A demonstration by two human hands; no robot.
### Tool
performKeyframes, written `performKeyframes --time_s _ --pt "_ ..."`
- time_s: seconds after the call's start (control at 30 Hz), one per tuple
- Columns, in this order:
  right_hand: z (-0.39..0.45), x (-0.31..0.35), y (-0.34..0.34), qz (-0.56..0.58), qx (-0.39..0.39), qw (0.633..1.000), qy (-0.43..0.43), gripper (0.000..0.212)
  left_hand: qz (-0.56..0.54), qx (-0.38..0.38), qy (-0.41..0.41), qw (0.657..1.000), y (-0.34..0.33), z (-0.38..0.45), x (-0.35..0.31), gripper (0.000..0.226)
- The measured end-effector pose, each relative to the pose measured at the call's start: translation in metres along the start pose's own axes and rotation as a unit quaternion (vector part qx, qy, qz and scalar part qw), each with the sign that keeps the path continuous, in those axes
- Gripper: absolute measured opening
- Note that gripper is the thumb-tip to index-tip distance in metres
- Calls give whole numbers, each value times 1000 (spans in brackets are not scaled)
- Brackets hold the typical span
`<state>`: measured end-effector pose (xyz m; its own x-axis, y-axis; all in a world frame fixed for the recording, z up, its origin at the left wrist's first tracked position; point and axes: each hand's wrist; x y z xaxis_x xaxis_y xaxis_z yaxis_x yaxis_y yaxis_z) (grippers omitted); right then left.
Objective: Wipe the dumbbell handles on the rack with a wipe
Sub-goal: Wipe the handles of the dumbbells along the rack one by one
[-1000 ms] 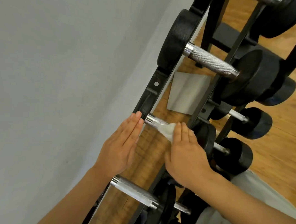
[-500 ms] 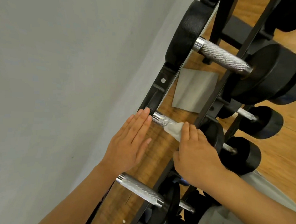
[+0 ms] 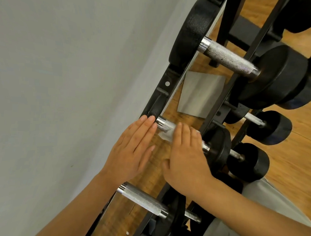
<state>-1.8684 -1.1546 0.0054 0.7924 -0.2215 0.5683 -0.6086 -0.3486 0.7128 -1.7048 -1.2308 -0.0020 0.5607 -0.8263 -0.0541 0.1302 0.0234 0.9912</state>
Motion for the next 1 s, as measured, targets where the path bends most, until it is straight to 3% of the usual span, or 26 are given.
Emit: performKeyframes --time_s 0.13,0.23,0.33,0.4,0.5,0.63,0.83,0.93,1.0 --pt "17 1 -13 51 -86 995 12 83 2 -7 1 1000 1 0 0 53" --pt "1 -14 -8 -2 -33 999 -3 93 -13 -14 3 1000 2 0 0 47" --pt "-12 -21 -9 -59 49 994 -80 101 -36 -9 4 999 3 0 0 46" --pt "-8 -13 -2 -46 22 995 -85 105 -53 -5 7 999 3 1 0 48" --pt "11 5 7 15 10 1000 -22 91 -63 -3 9 998 2 2 1 51" --pt "20 2 -6 32 -66 997 33 97 -56 -5 9 998 3 3 0 50" --pt "-23 -22 -6 -63 14 997 -39 114 -53 -11 7 999 4 2 -1 47" --pt "-10 -5 0 -42 35 998 -28 98 -51 -11 6 999 3 2 0 44" --pt "6 9 1 -34 20 999 5 99 -52 -11 6 999 3 3 0 44"
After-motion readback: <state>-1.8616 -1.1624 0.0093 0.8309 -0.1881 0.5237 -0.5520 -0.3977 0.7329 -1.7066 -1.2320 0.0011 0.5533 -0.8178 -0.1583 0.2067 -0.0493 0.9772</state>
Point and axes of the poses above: each hand's wrist, its own z-axis towards the middle knuckle, its own y-axis out of the back of the hand, x = y × z, and after that the axes turned 4 degrees about y, right-handed
